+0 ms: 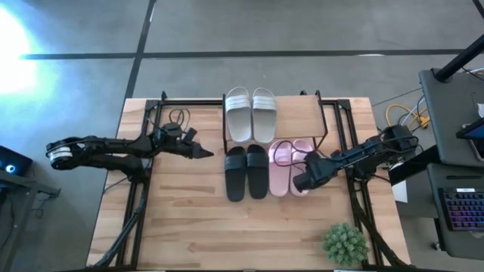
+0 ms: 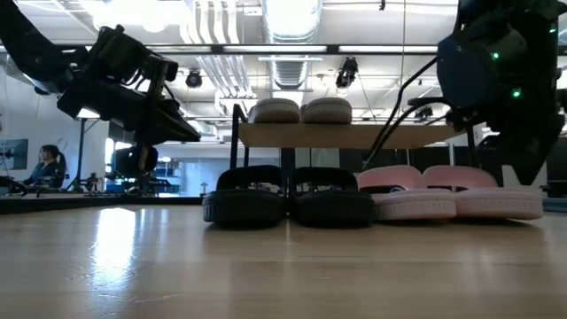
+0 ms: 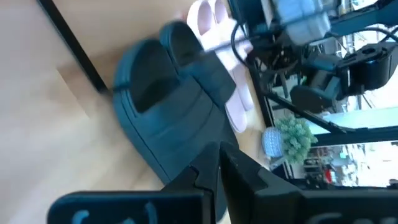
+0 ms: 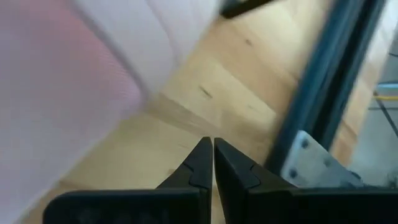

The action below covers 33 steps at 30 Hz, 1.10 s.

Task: Pick and place slides into the shelf
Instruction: Adjust the slides on the table

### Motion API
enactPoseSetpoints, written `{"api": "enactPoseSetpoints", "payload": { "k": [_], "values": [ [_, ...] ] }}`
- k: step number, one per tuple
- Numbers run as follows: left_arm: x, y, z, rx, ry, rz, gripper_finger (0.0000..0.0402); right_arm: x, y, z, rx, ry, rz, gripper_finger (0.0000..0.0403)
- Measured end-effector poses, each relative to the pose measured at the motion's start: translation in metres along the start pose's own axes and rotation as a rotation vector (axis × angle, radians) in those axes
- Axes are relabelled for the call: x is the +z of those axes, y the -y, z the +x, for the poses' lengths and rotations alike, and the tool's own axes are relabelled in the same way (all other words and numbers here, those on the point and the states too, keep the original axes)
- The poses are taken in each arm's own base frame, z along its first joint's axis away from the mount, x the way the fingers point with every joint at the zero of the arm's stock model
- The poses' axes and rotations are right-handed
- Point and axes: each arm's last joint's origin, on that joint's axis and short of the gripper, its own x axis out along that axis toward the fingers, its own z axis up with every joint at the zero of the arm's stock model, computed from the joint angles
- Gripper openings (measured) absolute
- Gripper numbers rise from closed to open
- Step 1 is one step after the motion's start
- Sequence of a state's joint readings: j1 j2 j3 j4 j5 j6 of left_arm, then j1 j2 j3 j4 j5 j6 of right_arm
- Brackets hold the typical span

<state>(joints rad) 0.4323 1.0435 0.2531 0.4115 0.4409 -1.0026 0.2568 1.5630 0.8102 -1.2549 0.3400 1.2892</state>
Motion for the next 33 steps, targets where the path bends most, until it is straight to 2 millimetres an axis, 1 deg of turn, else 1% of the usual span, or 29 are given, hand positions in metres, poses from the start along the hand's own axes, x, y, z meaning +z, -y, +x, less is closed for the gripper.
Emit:
{"api": "enactPoseSetpoints", "payload": {
  "k": [2, 6, 12, 15, 19, 26, 29, 33],
  "values": [
    [-0.005, 0.001, 0.003, -0.001, -0.025, -0.013, 0.0002, -0.001, 0.002, -0.001, 0.005, -0.025, -0.004, 0.0008],
    [-0.019, 0.006, 0.01, -0.01, -0.105, -0.011, 0.0002, -0.002, 0.002, -0.005, 0.075, -0.075, -0.052, 0.0008],
    [-0.048, 0.01, 0.024, 0.006, -0.253, 0.021, 0.0001, -0.001, 0.007, -0.012, 0.149, -0.062, 0.01, 0.0008],
    [-0.058, 0.007, 0.033, 0.069, -0.28, 0.008, 0.0001, 0.0, 0.008, -0.015, 0.185, -0.05, 0.023, 0.0008],
    [-0.061, 0.009, 0.051, 0.115, -0.292, 0.015, 0.0001, 0.001, 0.01, -0.017, 0.197, -0.03, 0.03, 0.0008],
    [-0.056, 0.014, 0.09, 0.127, -0.308, 0.054, 0.0001, 0.001, 0.01, -0.017, 0.199, -0.029, 0.031, 0.0008],
    [-0.054, 0.015, 0.104, 0.135, -0.318, 0.074, 0.0001, 0.0, 0.01, -0.017, 0.203, -0.038, 0.03, 0.0008],
    [-0.051, 0.019, 0.116, 0.131, -0.316, 0.099, 0.0001, -0.001, 0.01, -0.018, 0.208, -0.05, 0.041, 0.0008]
  ]
}}
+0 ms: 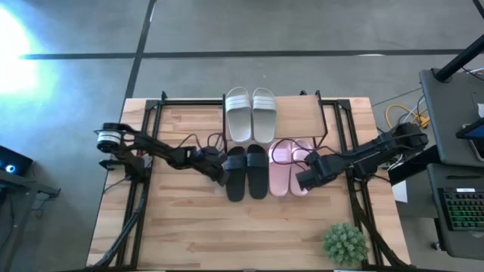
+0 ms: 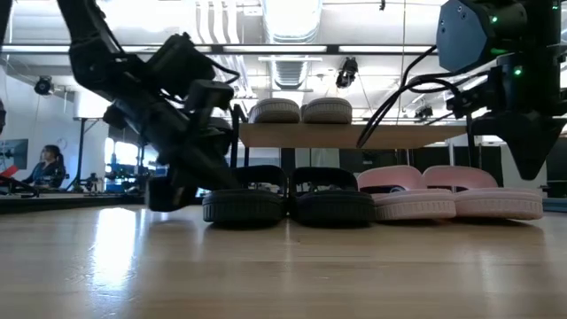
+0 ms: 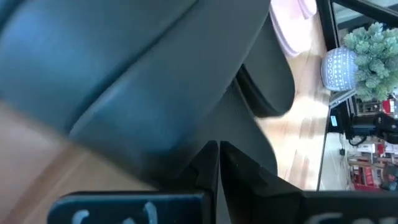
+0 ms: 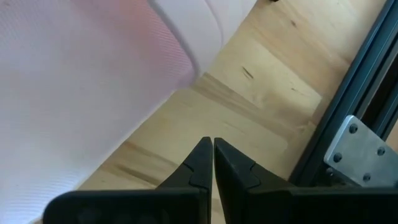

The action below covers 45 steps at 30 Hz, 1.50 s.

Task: Pick and place slides into the shelf
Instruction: Adjust the slides on the table, then move the black and pink slides under the shelf

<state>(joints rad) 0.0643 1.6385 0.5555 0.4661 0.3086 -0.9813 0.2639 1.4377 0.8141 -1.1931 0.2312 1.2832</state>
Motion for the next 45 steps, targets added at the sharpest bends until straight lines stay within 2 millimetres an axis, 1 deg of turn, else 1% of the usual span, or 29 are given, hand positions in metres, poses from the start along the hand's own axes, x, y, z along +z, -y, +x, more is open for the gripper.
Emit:
{"api": "enactPoseSetpoints", "payload": {
  "k": [5, 10, 15, 19, 25, 29, 34, 41, 43, 45],
  "values": [
    [0.011, 0.011, 0.008, -0.013, 0.037, 0.054, 0.0001, -0.004, 0.001, -0.003, 0.012, 0.014, 0.012, 0.0008],
    [0.017, 0.015, 0.016, -0.016, 0.041, 0.062, 0.0001, -0.005, 0.002, -0.005, 0.02, 0.04, 0.017, 0.0008],
    [0.02, 0.015, 0.024, -0.011, 0.039, 0.065, 0.0001, -0.004, 0.005, -0.008, 0.026, 0.085, 0.057, 0.0008],
    [0.02, 0.014, 0.026, -0.003, 0.046, 0.064, 0.0001, -0.003, 0.008, -0.011, 0.043, 0.109, 0.077, 0.0008],
    [0.026, 0.022, 0.016, 0.028, 0.156, 0.141, 0.0001, -0.003, 0.013, -0.016, 0.066, 0.147, 0.101, 0.0008],
    [0.027, 0.027, 0.009, 0.007, 0.163, 0.151, 0.0001, -0.003, 0.015, -0.018, 0.082, 0.159, 0.107, 0.0008],
    [0.019, 0.034, -0.002, 0.027, 0.127, 0.158, 0.0001, -0.003, 0.018, -0.021, 0.097, 0.169, 0.112, 0.0008],
    [0.007, 0.056, -0.027, -0.026, 0.143, 0.218, 0.0001, -0.003, 0.019, -0.021, 0.096, 0.171, 0.103, 0.0008],
    [-0.003, 0.061, -0.032, 0.017, 0.123, 0.266, 0.0001, -0.003, 0.019, -0.021, 0.094, 0.171, 0.103, 0.0008],
    [-0.015, 0.067, -0.034, 0.072, 0.105, 0.382, 0.0001, -0.003, 0.019, -0.021, 0.093, 0.172, 0.102, 0.0008]
  ]
}}
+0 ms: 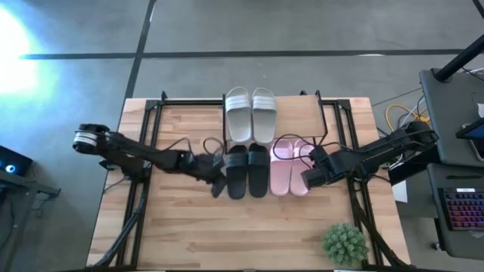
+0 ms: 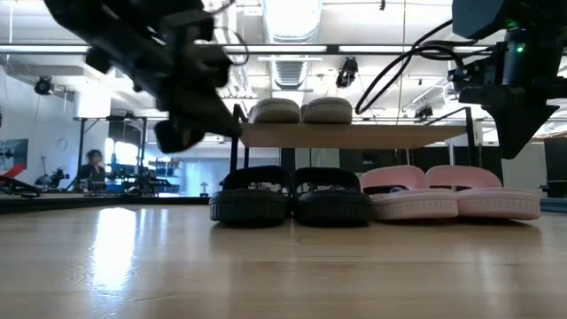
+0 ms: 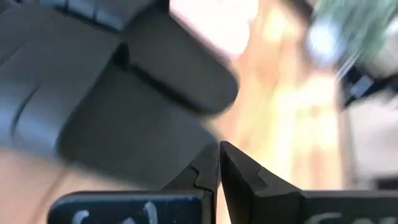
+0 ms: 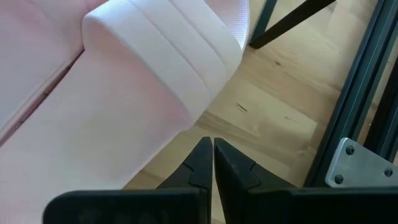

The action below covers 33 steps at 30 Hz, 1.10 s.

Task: Pick and place slides into the shelf
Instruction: Move the black and pink slides under the shelf

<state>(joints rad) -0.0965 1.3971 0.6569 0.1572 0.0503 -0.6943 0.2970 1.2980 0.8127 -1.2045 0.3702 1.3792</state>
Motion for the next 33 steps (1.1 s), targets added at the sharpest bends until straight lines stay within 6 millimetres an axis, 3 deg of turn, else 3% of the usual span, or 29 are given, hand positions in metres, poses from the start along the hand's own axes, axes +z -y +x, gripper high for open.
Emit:
{"api": "enactPoseSetpoints", "payload": {
  "k": [4, 10, 14, 26, 33],
  "values": [
    [-0.019, 0.014, -0.005, 0.099, -0.017, 0.167, 0.0001, 0.0, 0.0, 0.001, -0.003, 0.0, -0.004, 0.0008],
    [-0.034, 0.031, -0.003, 0.081, -0.025, 0.161, 0.0001, -0.001, 0.001, 0.001, -0.002, -0.006, -0.026, 0.0008],
    [-0.035, 0.053, 0.005, 0.003, -0.029, 0.182, 0.0001, -0.001, 0.0, 0.001, 0.002, -0.025, -0.073, 0.0008],
    [-0.052, 0.081, 0.058, 0.027, -0.13, 0.295, 0.0, -0.001, 0.001, 0.001, 0.004, -0.033, -0.113, 0.0008],
    [-0.055, 0.079, 0.075, 0.185, -0.198, 0.41, 0.0, -0.005, 0.0, -0.001, 0.013, -0.037, -0.144, 0.0008]
  ]
}}
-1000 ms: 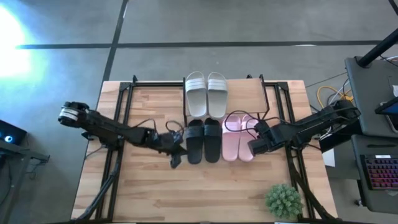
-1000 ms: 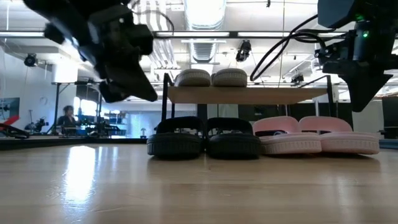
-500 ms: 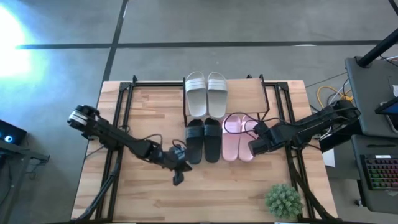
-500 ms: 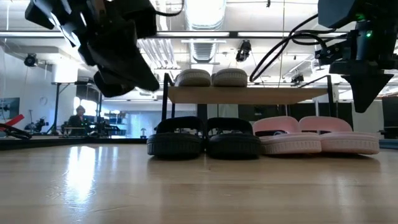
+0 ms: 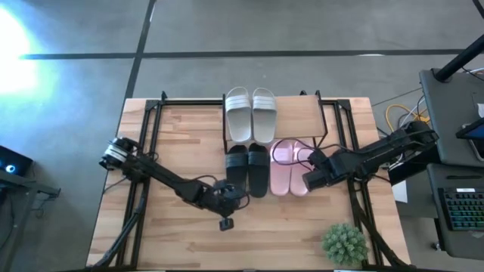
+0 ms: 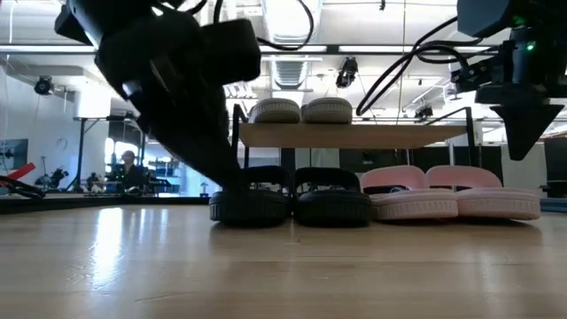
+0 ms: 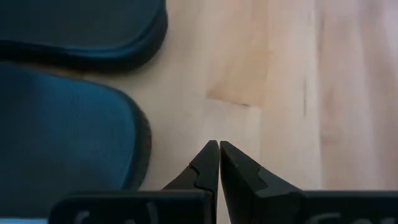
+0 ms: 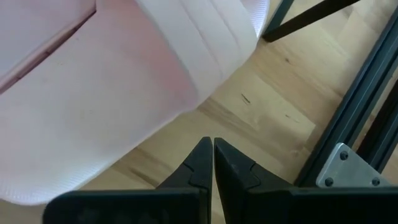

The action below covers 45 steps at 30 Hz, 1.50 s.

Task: Pick and place slides into the shelf
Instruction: Move the black and pink slides under the shelf

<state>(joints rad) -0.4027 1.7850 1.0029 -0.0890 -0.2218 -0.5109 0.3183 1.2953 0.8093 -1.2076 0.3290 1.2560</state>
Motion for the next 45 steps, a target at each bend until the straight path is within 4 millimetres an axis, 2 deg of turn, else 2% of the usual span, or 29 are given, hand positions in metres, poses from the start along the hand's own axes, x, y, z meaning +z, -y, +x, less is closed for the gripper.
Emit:
{"api": "enactPoseSetpoints", "payload": {
  "k": [10, 20, 24, 29, 36, 45],
  "values": [
    [0.001, -0.014, 0.004, 0.184, 0.042, 0.054, 0.0, -0.001, 0.0, -0.001, -0.004, 0.015, 0.034, 0.0008],
    [0.011, -0.044, 0.009, 0.338, 0.066, 0.075, 0.0, -0.002, 0.0, 0.0, -0.006, 0.015, 0.068, 0.0008],
    [0.013, -0.045, 0.01, 0.291, 0.048, 0.066, 0.0, -0.002, 0.0, 0.0, -0.005, 0.013, 0.067, 0.0008],
    [0.009, -0.028, 0.008, 0.179, 0.021, 0.091, 0.0, -0.002, 0.0, 0.0, -0.008, 0.012, 0.066, 0.0008],
    [0.03, -0.011, 0.003, 0.077, 0.135, 0.226, 0.0, -0.002, 0.001, 0.0, -0.014, 0.01, 0.056, 0.0008],
    [0.033, -0.02, 0.021, 0.043, 0.144, 0.342, 0.0, -0.002, 0.001, 0.0, -0.017, 0.0, 0.035, 0.0008]
  ]
}}
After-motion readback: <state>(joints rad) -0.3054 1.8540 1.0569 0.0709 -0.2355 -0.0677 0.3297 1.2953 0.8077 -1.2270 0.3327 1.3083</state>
